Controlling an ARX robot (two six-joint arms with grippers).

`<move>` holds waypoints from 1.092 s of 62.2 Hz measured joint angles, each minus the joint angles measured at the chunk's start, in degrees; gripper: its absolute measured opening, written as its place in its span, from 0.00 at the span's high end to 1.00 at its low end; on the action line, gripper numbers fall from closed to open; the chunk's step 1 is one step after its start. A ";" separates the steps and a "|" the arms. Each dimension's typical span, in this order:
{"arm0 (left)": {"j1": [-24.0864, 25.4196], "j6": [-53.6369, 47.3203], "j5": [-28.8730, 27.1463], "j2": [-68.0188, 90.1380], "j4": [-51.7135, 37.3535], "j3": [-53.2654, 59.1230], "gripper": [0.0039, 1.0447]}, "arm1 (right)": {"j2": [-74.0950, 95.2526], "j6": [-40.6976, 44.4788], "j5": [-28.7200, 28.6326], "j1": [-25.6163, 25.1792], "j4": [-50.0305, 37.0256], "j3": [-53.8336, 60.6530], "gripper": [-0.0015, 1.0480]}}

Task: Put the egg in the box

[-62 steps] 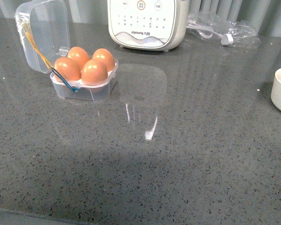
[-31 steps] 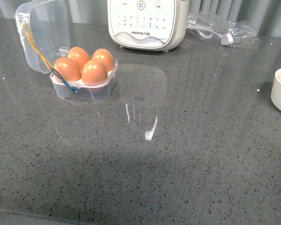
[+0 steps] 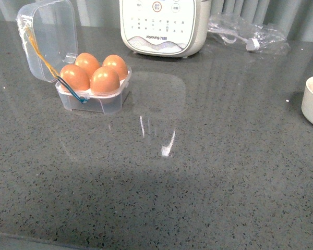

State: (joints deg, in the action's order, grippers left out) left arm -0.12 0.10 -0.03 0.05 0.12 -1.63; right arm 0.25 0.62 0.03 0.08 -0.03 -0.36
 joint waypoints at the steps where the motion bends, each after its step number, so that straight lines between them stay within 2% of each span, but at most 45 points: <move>1: 0.00 0.00 -0.02 0.00 0.00 0.00 0.06 | 0.00 -0.02 0.02 0.00 0.00 0.00 0.80; 5: 0.00 0.02 -0.02 0.00 0.00 0.00 0.06 | 0.00 -0.02 0.02 0.00 0.00 0.00 0.67; 28: 0.00 0.00 -0.02 0.00 0.00 0.00 0.06 | 0.00 -0.02 0.00 0.00 0.00 0.00 0.06; 34: -0.35 0.44 -1.18 0.63 0.81 -0.22 0.06 | 0.00 -0.17 0.02 0.00 0.00 0.00 0.08; 40: -3.50 9.49 -14.73 12.20 18.73 -7.23 0.06 | 0.00 -0.20 0.02 0.00 0.00 0.00 0.07; 42: -3.69 11.28 -16.37 15.34 21.57 -8.24 0.06 | 0.00 -0.22 0.02 0.00 0.00 0.00 0.07; 50: -3.21 15.98 -13.68 20.96 20.76 -9.25 0.06 | 0.02 -0.22 -0.04 0.00 0.00 0.00 0.07; 57: -3.41 16.31 -12.85 25.16 14.71 -12.46 0.06 | 0.00 -0.22 -0.02 0.00 0.00 0.00 0.07; 68: -2.16 14.64 -7.15 36.61 2.80 -17.55 0.06 | 0.00 -0.22 -0.02 0.00 0.00 0.00 0.07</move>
State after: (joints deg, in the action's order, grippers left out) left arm -2.28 14.74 -7.18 36.67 2.92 -19.18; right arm 0.25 0.40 0.01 0.08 -0.03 -0.36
